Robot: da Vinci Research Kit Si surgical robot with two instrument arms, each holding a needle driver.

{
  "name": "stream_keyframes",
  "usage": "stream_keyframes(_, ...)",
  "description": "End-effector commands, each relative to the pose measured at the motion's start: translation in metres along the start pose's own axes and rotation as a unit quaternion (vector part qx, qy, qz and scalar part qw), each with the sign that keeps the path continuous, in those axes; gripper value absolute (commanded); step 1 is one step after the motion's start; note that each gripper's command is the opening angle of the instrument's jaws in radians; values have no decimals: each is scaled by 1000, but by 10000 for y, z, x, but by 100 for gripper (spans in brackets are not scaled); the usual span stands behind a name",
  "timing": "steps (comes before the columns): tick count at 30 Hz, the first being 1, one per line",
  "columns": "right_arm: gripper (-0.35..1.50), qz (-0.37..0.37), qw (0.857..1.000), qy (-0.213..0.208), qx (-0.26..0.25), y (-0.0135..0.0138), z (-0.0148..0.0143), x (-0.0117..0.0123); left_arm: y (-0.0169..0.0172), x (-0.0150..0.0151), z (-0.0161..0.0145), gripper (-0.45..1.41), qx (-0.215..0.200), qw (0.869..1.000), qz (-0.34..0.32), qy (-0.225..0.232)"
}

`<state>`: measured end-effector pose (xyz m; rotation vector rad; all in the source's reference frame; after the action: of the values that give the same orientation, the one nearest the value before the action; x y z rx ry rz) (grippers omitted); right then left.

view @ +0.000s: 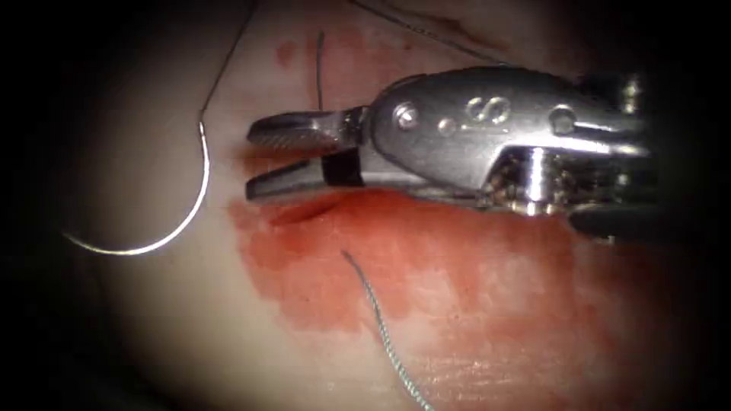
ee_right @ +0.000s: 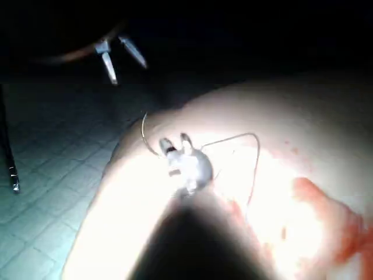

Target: Wound Closure

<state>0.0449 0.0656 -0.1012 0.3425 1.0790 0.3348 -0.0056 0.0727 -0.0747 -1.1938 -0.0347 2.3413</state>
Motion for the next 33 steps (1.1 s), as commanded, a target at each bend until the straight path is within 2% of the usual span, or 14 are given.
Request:
stream_keyframes(1, 78, -1, 1000, 3, 7, 4, -20, 1, 6, 3, 21, 66, -15, 1000, 10, 16)
stream_keyframes(2, 86, -7, 1000, 4, 9, 5, -27, 1, 10, 3, 28, 66, -22, 999, 31, 25)
stream_keyframes(3, 86, -7, 1000, 4, 9, 5, -27, 1, 10, 3, 28, 66, -22, 999, 31, 25)
stream_keyframes(4, 89, -9, 1000, 5, 12, 6, -44, -1, 18, 4, 43, 63, -41, 997, 52, 45)
stream_keyframes(9, 89, -26, 999, 42, 3, -2, -87, -22, 39, 6, 93, 60, -73, 991, 78, 84)
stream_keyframes(11, 89, -25, 999, 44, -4, -3, -99, -28, 49, 6, 107, 60, -65, 989, 96, 87)
stream_keyframes(14, 89, -21, 999, 44, -18, 2, -124, -41, 73, 0, 134, 59, -68, 986, 140, 59)
stream_keyframes(17, 89, -19, 999, 40, -27, 4, -137, -54, 87, -8, 154, 58, -65, 978, 199, 3)
stream_keyframes(22, 89, -20, 999, 36, -32, 3, -141, -63, 97, -20, 173, 58, -55, 965, 253, -38)
stream_keyframes(25, 91, -20, 999, 36, -33, 3, -140, -62, 109, -41, 188, 56, -67, 946, 308, -79)
stream_keyframes(28, 91, -20, 999, 36, -33, 3, -140, -62, 114, -52, 195, 56, -71, 937, 326, -102)
stream_keyframes(33, 91, -21, 999, 36, -34, 2, -136, -63, 119, -53, 205, 55, -66, 930, 346, -109)
